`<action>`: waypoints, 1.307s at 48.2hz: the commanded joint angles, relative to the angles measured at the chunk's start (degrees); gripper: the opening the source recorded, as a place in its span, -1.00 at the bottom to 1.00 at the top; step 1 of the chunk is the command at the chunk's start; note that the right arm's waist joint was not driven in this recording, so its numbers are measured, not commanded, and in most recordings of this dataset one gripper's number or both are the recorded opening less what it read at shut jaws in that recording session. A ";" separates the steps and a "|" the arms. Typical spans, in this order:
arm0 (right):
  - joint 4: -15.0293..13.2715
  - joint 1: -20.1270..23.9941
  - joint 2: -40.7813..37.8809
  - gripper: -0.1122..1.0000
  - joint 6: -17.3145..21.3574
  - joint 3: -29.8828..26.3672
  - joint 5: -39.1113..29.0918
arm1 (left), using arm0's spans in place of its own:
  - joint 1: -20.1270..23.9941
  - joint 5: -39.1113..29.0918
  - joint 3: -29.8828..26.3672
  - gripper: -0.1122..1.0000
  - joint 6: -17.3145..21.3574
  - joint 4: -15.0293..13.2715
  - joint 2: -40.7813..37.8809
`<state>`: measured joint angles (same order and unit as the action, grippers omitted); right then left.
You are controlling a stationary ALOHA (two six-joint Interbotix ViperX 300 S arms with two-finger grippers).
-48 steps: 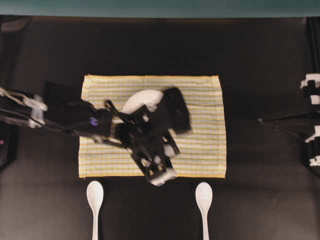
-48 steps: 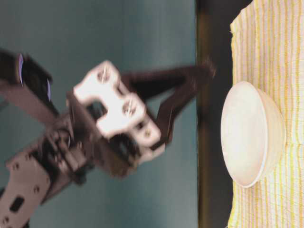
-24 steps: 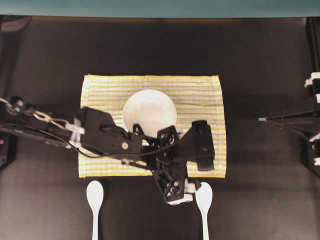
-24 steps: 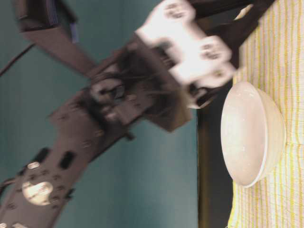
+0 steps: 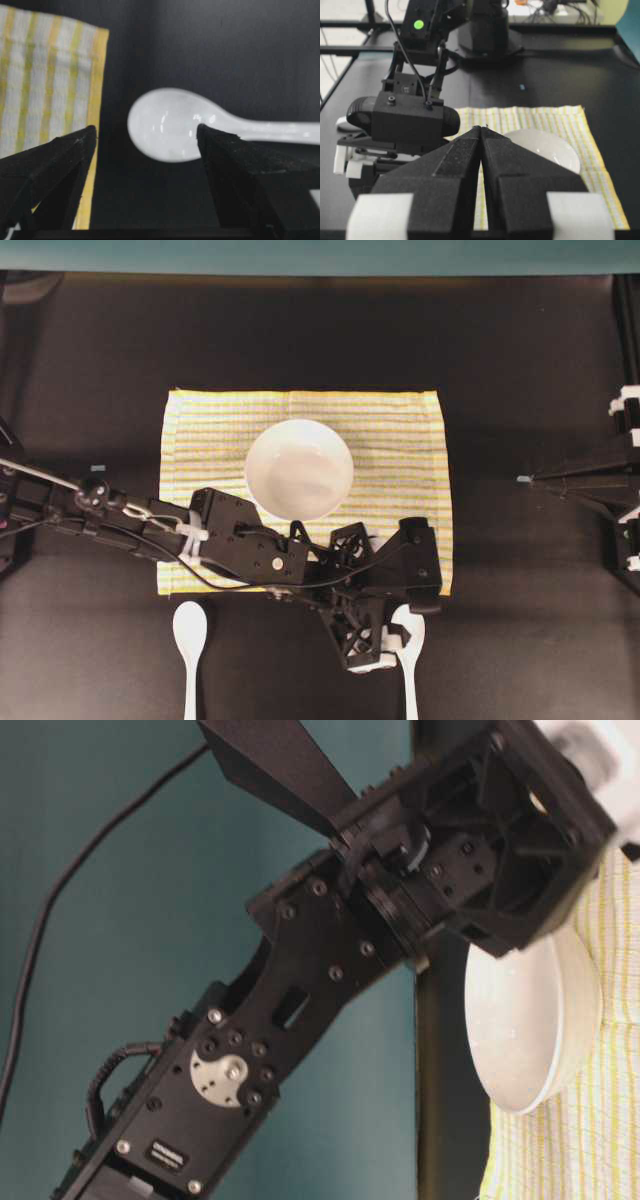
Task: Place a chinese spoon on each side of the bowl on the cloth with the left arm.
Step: 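Close the left gripper on the right spoon's bowl end, then lift the spoon and carry it to the cloth right of the bowl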
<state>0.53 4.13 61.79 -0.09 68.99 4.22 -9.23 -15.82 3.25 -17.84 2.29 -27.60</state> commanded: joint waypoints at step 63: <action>0.18 0.00 -0.18 -0.82 0.26 0.70 -0.18 | 3.78 -10.72 -8.44 -0.67 0.62 0.18 2.99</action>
<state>0.62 4.13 61.88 -0.09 70.05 3.78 -6.94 -23.20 -2.64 -17.58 2.29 -28.13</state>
